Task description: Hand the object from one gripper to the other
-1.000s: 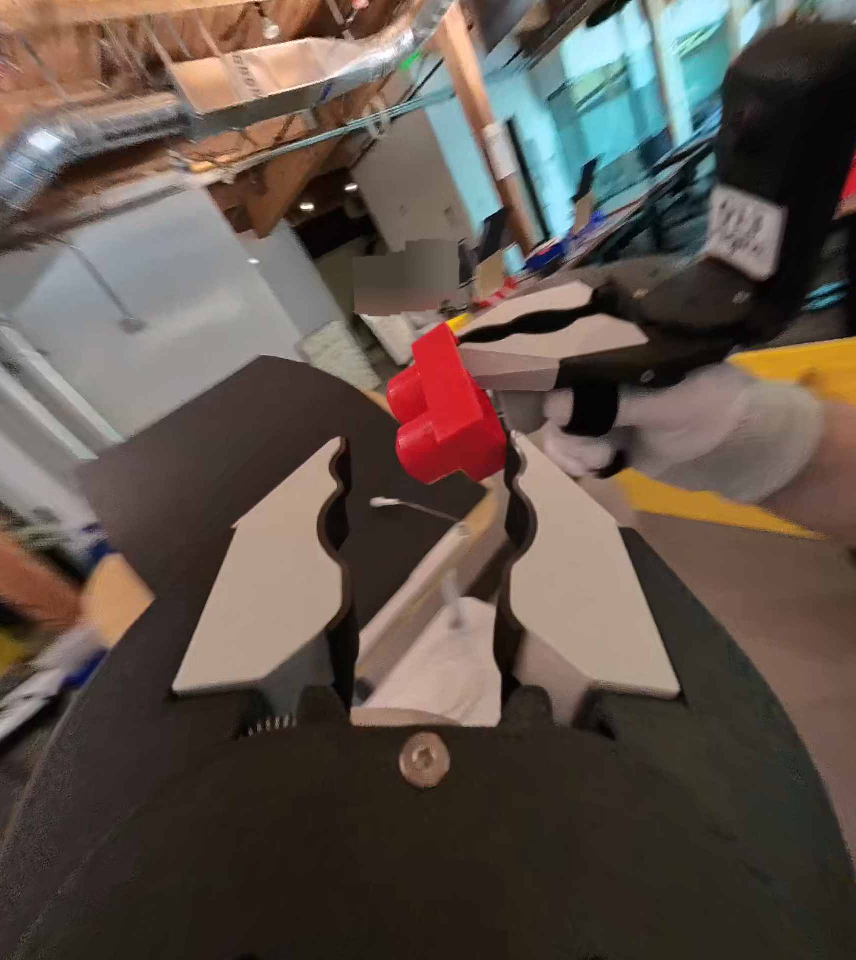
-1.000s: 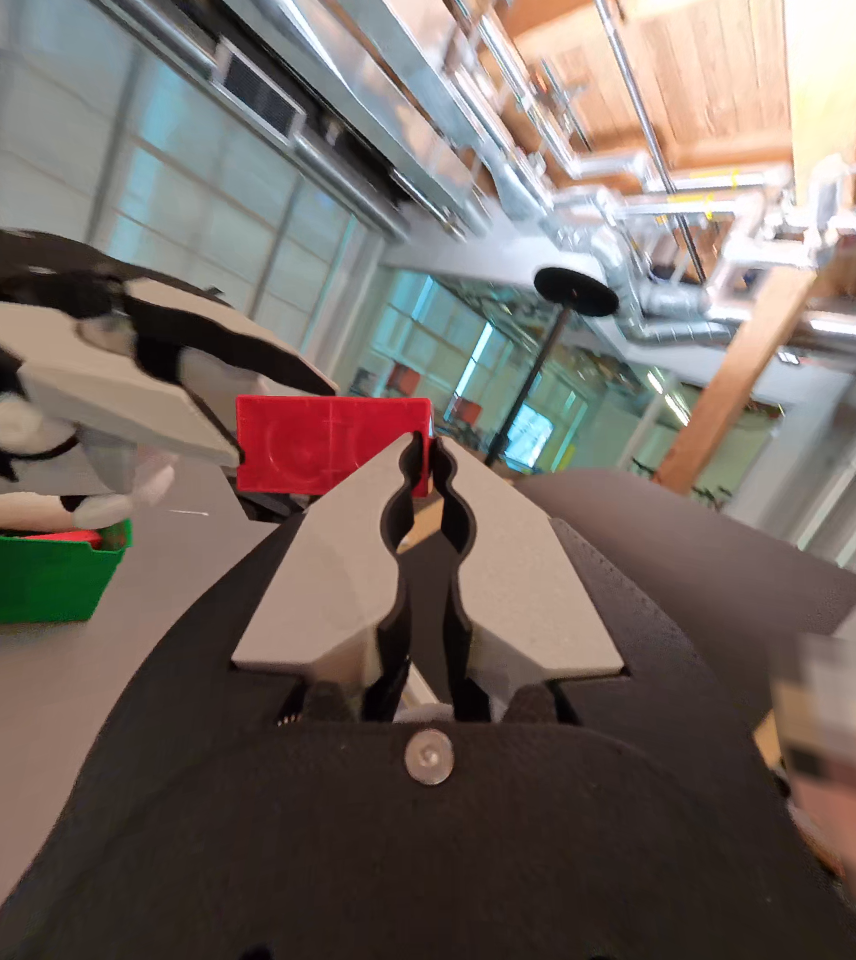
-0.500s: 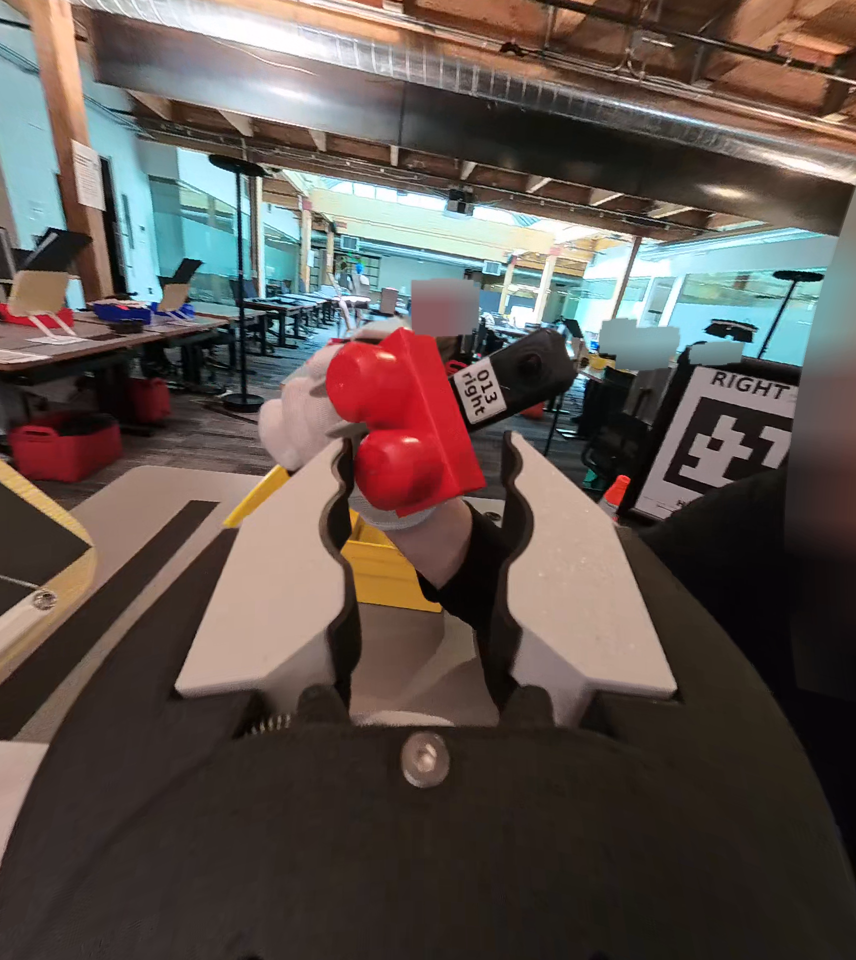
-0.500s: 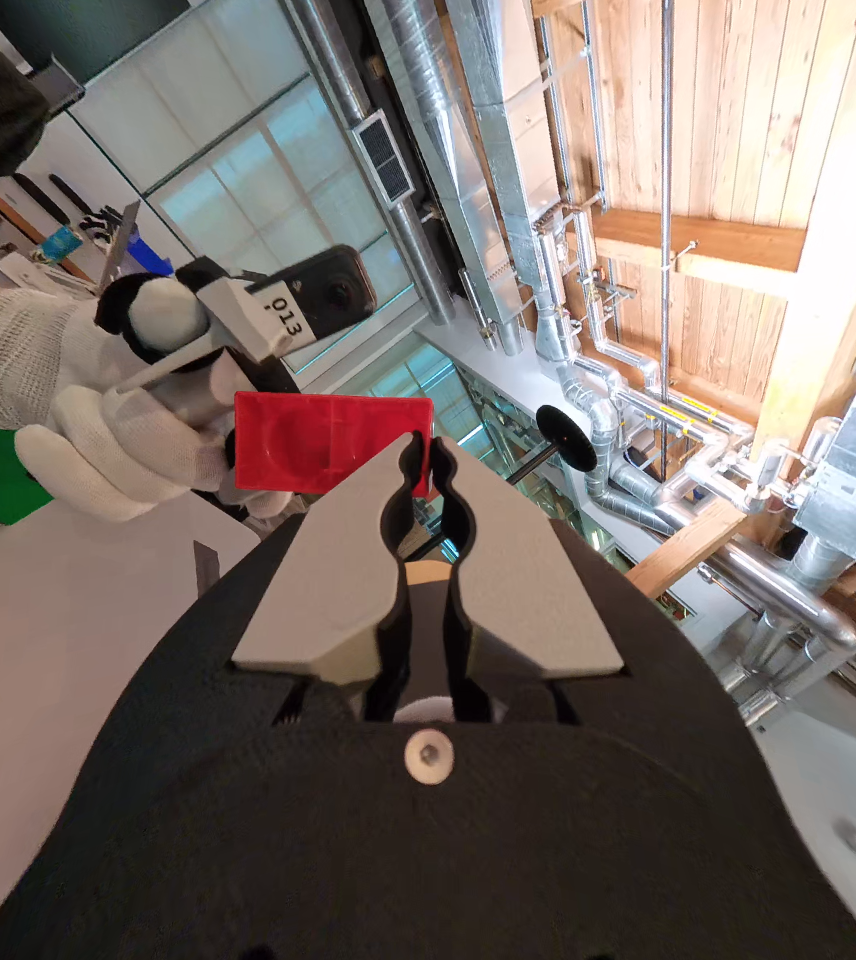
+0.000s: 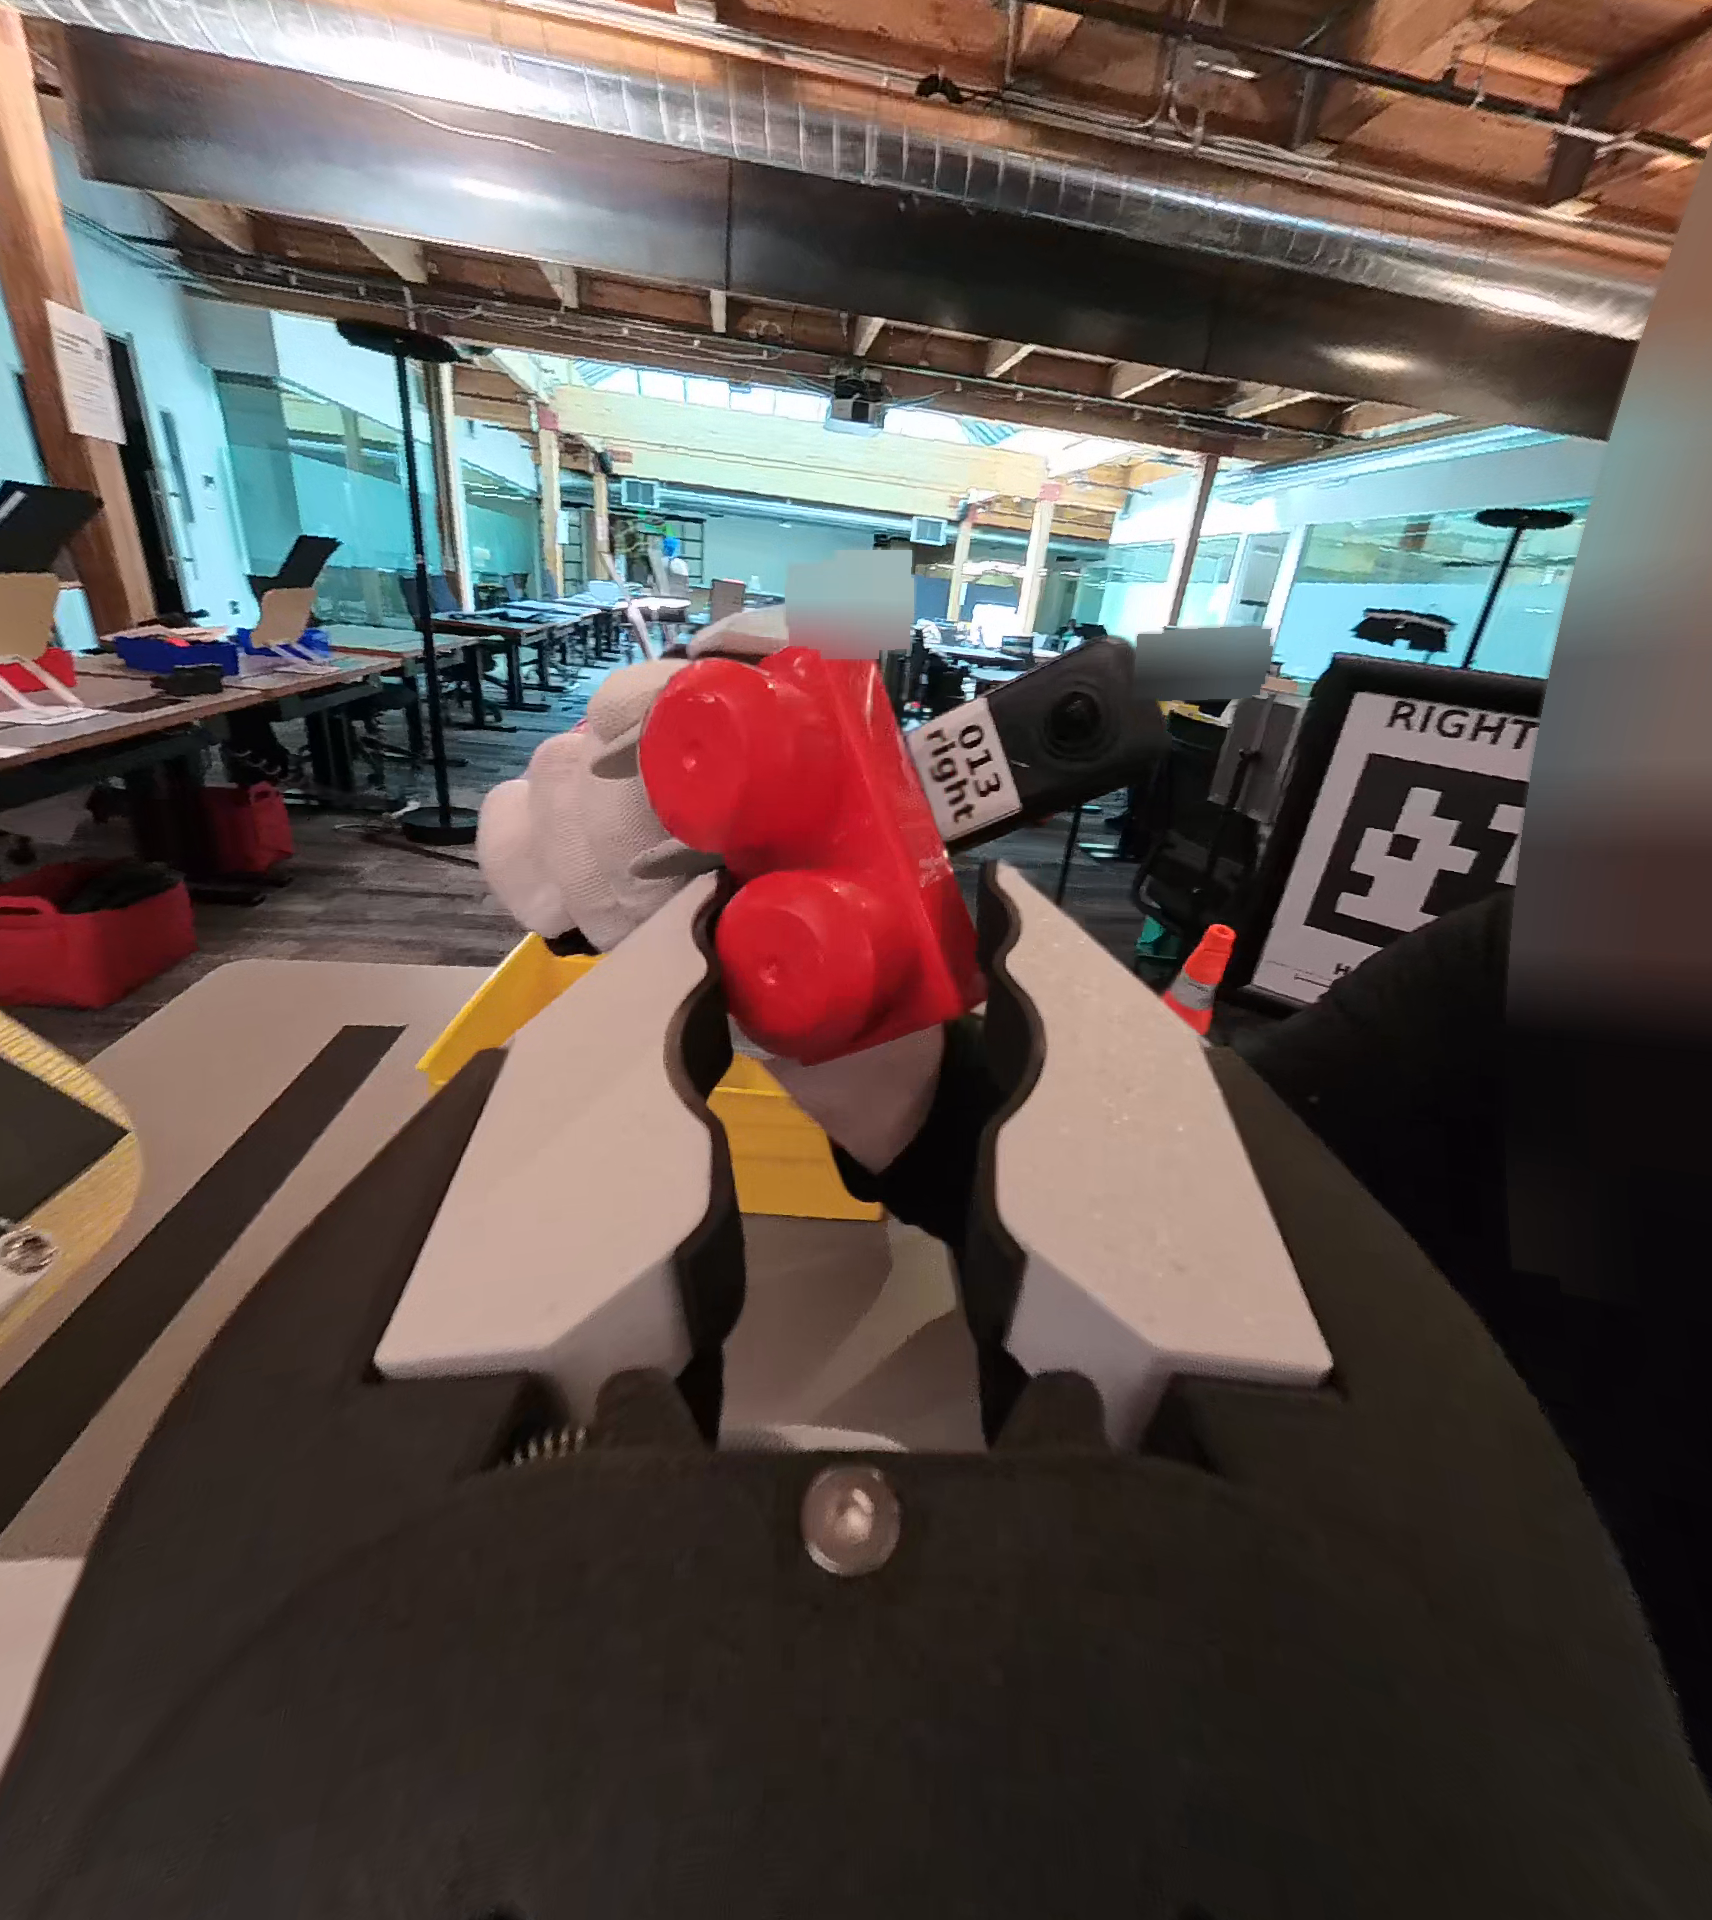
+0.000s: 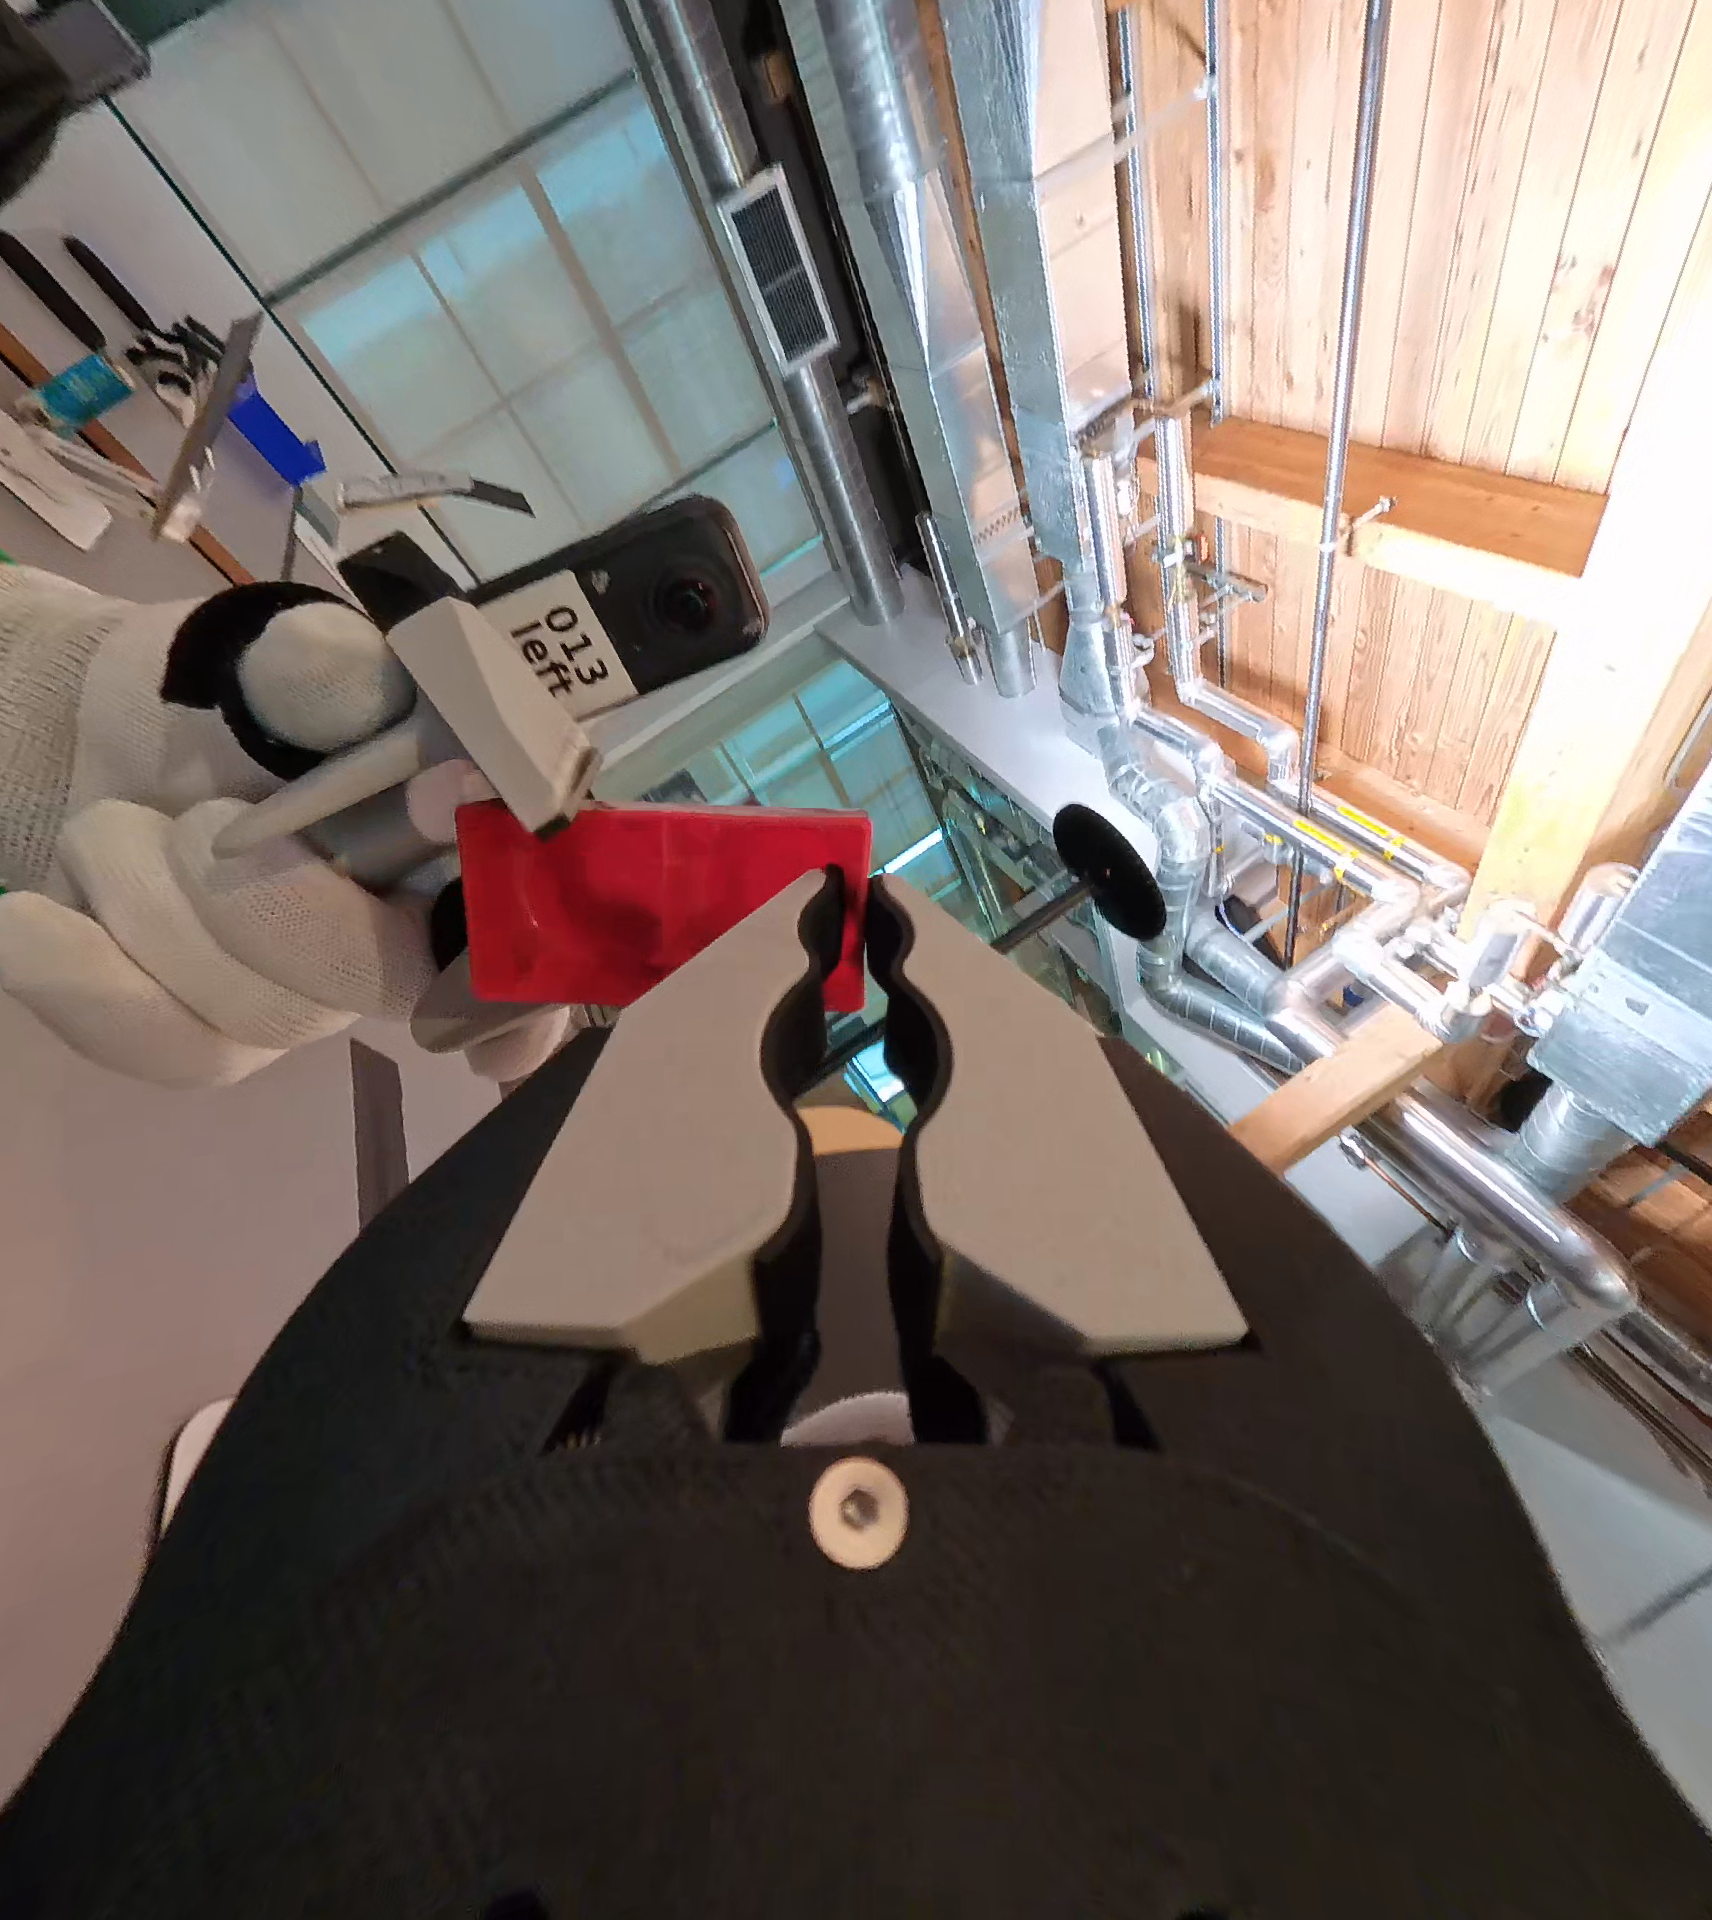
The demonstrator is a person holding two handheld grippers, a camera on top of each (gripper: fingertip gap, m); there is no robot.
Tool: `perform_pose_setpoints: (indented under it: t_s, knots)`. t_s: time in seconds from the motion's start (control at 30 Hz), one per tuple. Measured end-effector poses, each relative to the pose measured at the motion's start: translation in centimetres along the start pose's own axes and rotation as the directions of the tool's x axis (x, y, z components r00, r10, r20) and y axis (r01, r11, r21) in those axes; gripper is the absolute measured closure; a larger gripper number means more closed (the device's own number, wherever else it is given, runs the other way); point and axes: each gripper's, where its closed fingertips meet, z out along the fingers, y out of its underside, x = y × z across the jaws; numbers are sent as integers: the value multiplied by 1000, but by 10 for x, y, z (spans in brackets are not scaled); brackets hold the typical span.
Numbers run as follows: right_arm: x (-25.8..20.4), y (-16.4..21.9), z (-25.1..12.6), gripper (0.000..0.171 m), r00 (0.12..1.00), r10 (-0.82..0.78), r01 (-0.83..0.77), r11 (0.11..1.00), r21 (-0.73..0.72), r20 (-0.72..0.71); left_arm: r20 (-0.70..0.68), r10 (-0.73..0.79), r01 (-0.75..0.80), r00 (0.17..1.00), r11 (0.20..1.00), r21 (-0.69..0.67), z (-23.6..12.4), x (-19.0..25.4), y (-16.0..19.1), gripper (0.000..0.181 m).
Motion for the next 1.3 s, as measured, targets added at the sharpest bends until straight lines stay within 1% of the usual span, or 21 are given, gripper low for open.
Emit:
perform_pose_setpoints:
  t_s: [0.03, 0.1, 0.17, 0.23, 0.33, 0.4, 0.47, 0.5, 0.6, 0.63, 0.67, 0.73, 0.77, 0.83, 0.93, 0.97, 1.07, 1.17, 1.2, 1.23, 1.3]
  knots:
    - [0, 6, 2, 169, 1000, -2, 1, 1000, -28, -12, 26, -1, 1, 1000, 1000, -2, -1, -6, 1, 137]
    - [8, 26, 8, 150, 995, -13, 2, 993, -115, -95, 97, 26, -23, 995, 999, -33, -4, -21, 8, 138]
    - [5, 47, 12, 130, 994, 39, -58, 982, -179, -106, 196, 58, -48, 979, 997, -53, -10, -42, 15, 139]
    - [0, 60, 13, 140, 993, 78, -96, 975, -199, -94, 277, 95, -77, 956, 994, -76, -16, -59, 20, 139]
    - [3, 71, 13, 135, 970, 214, -233, 951, -201, -113, 357, 204, -174, 912, 978, -113, -22, -71, 20, 139]
    - [3, 80, 11, 136, 908, 409, -419, 889, -184, -93, 457, 333, -277, 825, 942, -187, -31, -85, 17, 139]
    - [-6, 79, 10, 140, 779, 627, -619, 772, -144, 12, 564, 405, -350, 720, 913, -209, -43, -98, 7, 139]
    - [-12, 75, 10, 140, 714, 696, -684, 716, -138, 74, 626, 442, -391, 643, 892, -228, -51, -105, 0, 139]
    - [-20, 68, 15, 138, 637, 760, -753, 649, -105, 130, 671, 584, -498, 457, 793, -350, -55, -110, -3, 139]
    - [-22, 65, 18, 138, 617, 774, -770, 631, -92, 144, 670, 611, -514, 423, 770, -377, -54, -110, -3, 139]
    - [-21, 63, 19, 139, 599, 788, -787, 612, -75, 145, 672, 630, -524, 388, 751, -401, -53, -111, -2, 139]
    - [-22, 61, 20, 138, 539, 825, -829, 555, -67, 168, 703, 664, -552, 254, 696, -459, -61, -115, -8, 138]
    - [-22, 60, 21, 140, 518, 837, -843, 534, -59, 174, 693, 691, -549, 207, 668, -502, -62, -117, -7, 138]
    - [-20, 55, 21, 142, 500, 845, -855, 516, -49, 189, 675, 731, -549, 99, 606, -576, -66, -119, -9, 139]
    - [-23, 51, 23, 143, 509, 840, -846, 528, -70, 188, 655, 755, -541, 41, 567, -620, -64, -120, -7, 139]
    - [-25, 50, 24, 145, 507, 840, -845, 528, -79, 191, 660, 750, -538, 42, 573, -618, -64, -121, -7, 139]
    - [-29, 48, 25, 160, 487, 846, -855, 512, -80, 216, 624, 781, -541, 26, 536, -648, -61, -121, -4, 139]
    - [-25, 43, 21, 154, 474, 842, -868, 495, -20, 257, 658, 750, -559, 68, 575, -597, -60, -119, -6, 139]
    - [-21, 44, 19, 151, 469, 846, -873, 488, -15, 253, 658, 751, -556, 57, 571, -604, -62, -120, -6, 139]
    - [-16, 47, 17, 148, 484, 846, -867, 498, -6, 226, 661, 749, -554, 44, 569, -608, -64, -120, -8, 139]
    - [-9, 54, 14, 137, 494, 851, -864, 503, -7, 180, 673, 737, -559, 59, 583, -590, -65, -119, -10, 139]
